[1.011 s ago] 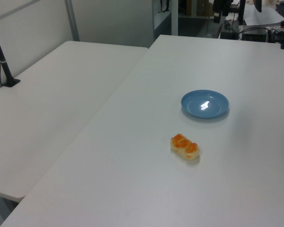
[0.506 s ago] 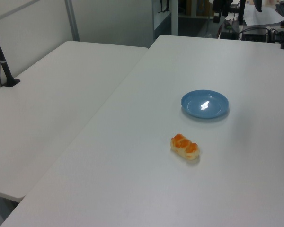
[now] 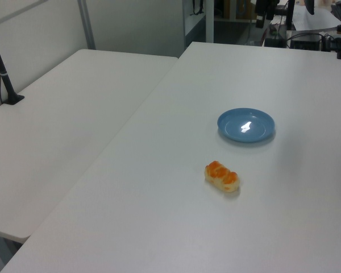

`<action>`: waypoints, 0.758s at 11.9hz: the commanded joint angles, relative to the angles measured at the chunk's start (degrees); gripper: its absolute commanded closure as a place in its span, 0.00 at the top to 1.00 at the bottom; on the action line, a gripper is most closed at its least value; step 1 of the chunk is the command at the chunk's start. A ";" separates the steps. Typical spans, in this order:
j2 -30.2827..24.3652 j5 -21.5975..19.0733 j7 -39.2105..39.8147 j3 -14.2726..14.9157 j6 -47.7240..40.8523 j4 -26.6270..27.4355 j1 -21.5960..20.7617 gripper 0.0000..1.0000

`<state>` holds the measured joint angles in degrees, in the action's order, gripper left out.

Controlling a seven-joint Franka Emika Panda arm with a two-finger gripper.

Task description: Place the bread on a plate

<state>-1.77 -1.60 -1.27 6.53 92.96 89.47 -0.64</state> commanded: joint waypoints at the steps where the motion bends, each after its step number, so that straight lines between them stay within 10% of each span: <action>1: -0.25 -1.39 -0.93 0.85 0.82 0.44 -0.94 1.00; 9: -0.43 -1.39 -0.93 0.85 -0.59 0.53 -0.85 1.00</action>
<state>-1.70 -1.64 -1.40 6.53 92.91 89.48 -0.64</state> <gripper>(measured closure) 0.000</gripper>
